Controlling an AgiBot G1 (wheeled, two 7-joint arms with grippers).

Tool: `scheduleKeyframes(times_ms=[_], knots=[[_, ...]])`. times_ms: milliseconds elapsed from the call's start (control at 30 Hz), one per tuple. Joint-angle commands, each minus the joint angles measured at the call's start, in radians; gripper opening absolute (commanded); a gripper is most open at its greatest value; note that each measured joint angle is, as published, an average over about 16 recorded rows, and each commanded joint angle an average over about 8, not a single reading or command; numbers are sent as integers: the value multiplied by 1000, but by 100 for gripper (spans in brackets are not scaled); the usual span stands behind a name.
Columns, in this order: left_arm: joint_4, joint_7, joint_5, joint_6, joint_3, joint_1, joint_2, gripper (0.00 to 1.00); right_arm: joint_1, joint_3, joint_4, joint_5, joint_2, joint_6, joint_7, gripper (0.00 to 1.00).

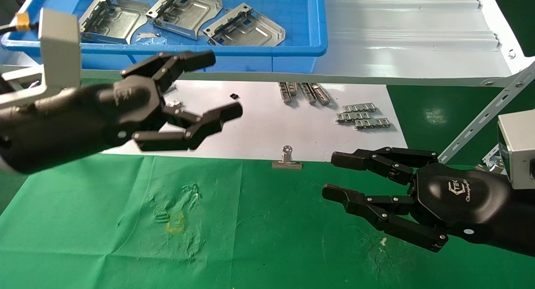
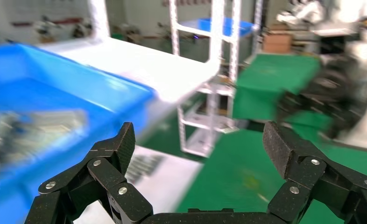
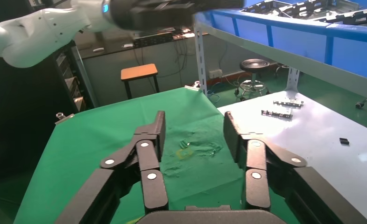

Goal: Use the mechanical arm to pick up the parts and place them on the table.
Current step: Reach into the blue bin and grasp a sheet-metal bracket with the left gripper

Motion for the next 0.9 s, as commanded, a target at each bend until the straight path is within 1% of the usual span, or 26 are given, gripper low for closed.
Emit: scheduleKeyframes(times_ms=[33, 200, 400, 533, 667, 900], knots=[[21, -3, 23, -34, 8, -35, 27, 100, 0, 0, 0, 0, 0, 0, 0, 0], [123, -28, 109, -105, 51, -148, 95, 100, 0, 0, 0, 0, 0, 0, 0, 0], [295, -48, 254, -148, 131, -330, 176, 100, 0, 0, 0, 0, 0, 0, 0, 0], [445, -36, 339, -141, 182, -460, 236, 100, 0, 0, 0, 0, 0, 0, 0, 0], [601, -9, 400, -124, 221, -570, 293, 100, 0, 0, 0, 0, 0, 0, 0, 0], [822, 54, 465, -60, 270, -700, 369, 100, 0, 0, 0, 0, 0, 0, 0, 0]])
